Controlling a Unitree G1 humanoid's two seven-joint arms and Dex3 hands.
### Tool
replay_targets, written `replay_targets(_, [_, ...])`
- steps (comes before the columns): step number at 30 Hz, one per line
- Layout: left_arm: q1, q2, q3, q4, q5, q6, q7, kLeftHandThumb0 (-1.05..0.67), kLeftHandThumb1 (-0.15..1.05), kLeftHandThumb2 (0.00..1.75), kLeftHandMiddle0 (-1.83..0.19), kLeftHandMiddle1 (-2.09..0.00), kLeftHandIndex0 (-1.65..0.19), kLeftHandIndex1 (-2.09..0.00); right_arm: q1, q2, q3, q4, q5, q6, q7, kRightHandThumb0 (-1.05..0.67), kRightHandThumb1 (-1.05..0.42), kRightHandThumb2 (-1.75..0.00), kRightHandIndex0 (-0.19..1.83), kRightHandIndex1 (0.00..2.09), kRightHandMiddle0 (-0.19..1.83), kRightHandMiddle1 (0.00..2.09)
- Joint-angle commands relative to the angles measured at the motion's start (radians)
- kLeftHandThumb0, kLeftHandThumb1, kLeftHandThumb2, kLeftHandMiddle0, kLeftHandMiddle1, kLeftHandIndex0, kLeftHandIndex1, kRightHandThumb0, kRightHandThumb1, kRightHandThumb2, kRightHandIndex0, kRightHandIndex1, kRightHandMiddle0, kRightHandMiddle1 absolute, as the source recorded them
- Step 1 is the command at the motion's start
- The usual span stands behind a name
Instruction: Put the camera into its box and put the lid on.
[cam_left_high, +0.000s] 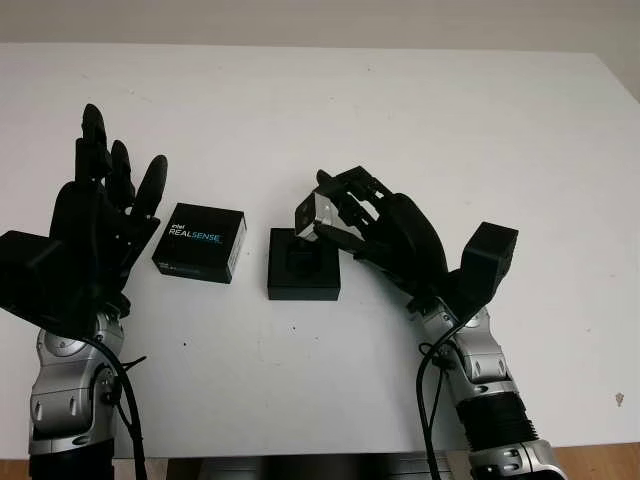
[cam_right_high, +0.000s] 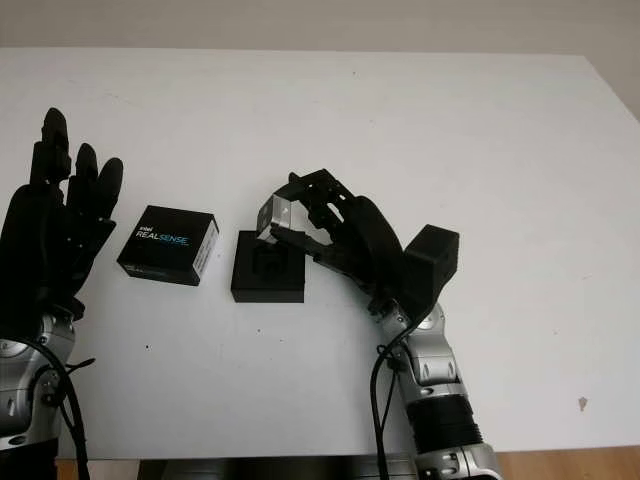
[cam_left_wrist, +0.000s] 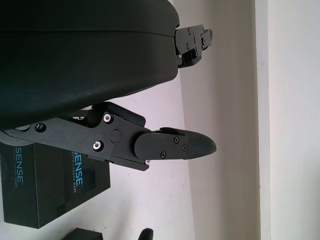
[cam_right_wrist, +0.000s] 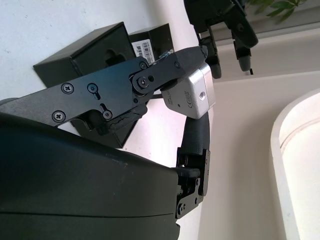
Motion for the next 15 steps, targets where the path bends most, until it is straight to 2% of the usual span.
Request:
replay_targets(1, [0.005, 0.002, 0.000, -0.016, -0.003, -0.004, -0.001, -0.45, 1.05, 0.34, 0.12, -0.05, 0.17, -0.05, -0.001, 0.005, 0.000, 0.012, -0.008, -0.018, 0.003, -0.48, -1.00, -0.05, 0.11, 0.06, 0.25, 1.68])
replay_targets(15, [0.005, -0.001, 0.001, -0.009, -0.003, -0.005, 0.000, -0.44, 1.05, 0.34, 0.11, -0.05, 0.18, -0.05, -0.026, 0.014, 0.007, 0.085, -0.052, -0.054, 0.003, -0.45, -1.01, -0.06, 0.12, 0.06, 0.25, 1.69])
